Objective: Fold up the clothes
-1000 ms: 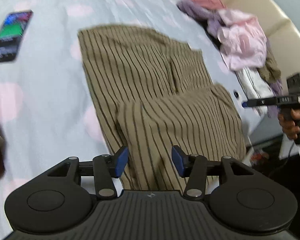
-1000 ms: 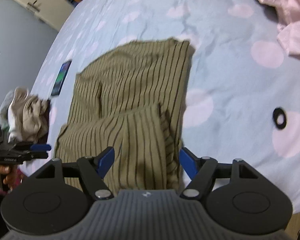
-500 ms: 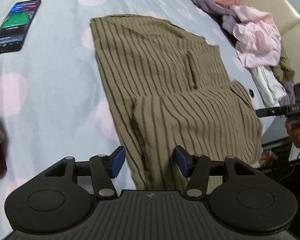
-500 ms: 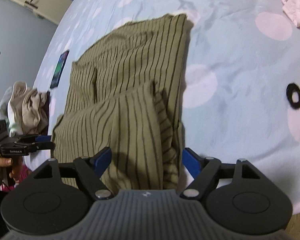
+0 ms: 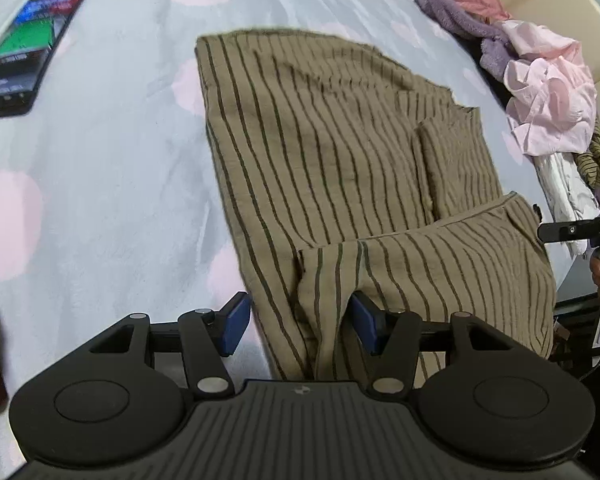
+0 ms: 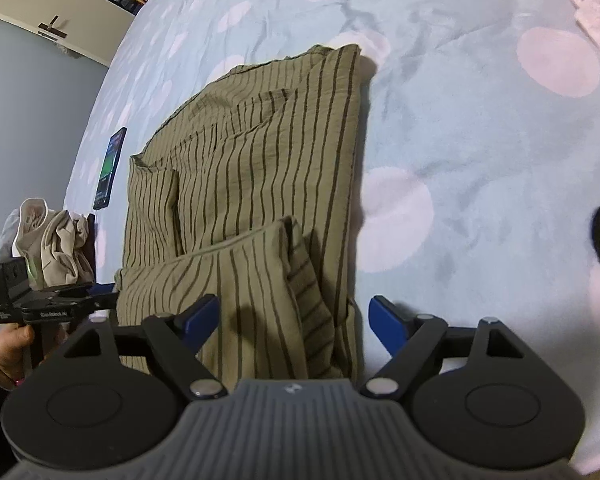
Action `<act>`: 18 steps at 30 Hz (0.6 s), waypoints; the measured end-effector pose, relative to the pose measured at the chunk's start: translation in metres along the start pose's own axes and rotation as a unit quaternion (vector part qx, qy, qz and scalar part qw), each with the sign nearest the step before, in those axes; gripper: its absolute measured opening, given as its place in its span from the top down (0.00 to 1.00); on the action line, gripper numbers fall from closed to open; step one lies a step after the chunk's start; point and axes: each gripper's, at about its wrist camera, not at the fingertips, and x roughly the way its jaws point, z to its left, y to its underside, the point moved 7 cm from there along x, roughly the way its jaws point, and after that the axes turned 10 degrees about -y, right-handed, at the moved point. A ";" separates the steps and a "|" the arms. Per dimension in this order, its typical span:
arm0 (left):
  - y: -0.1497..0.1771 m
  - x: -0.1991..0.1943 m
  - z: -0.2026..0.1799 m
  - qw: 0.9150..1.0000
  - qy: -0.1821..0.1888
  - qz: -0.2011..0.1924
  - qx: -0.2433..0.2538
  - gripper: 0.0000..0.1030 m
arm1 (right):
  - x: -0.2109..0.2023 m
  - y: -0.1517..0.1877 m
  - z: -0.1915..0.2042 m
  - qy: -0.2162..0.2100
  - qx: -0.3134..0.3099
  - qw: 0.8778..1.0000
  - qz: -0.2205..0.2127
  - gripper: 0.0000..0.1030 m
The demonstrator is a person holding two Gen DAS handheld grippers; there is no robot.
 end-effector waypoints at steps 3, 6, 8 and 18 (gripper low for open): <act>-0.003 0.007 -0.001 1.000 0.004 0.008 0.003 0.44 | 0.013 -0.006 -0.002 -0.004 0.000 1.000 0.015 0.19; -0.007 0.009 0.001 1.000 0.020 0.009 -0.013 0.40 | 0.027 -0.010 -0.006 -0.011 0.009 0.999 0.028 0.17; -0.008 0.011 0.004 0.999 0.030 0.013 -0.026 0.39 | 0.032 -0.012 -0.006 -0.016 0.004 0.999 0.027 0.15; -0.017 0.010 0.001 0.996 0.068 0.007 -0.054 0.78 | 0.038 -0.014 0.004 -0.035 -0.024 0.998 0.042 0.76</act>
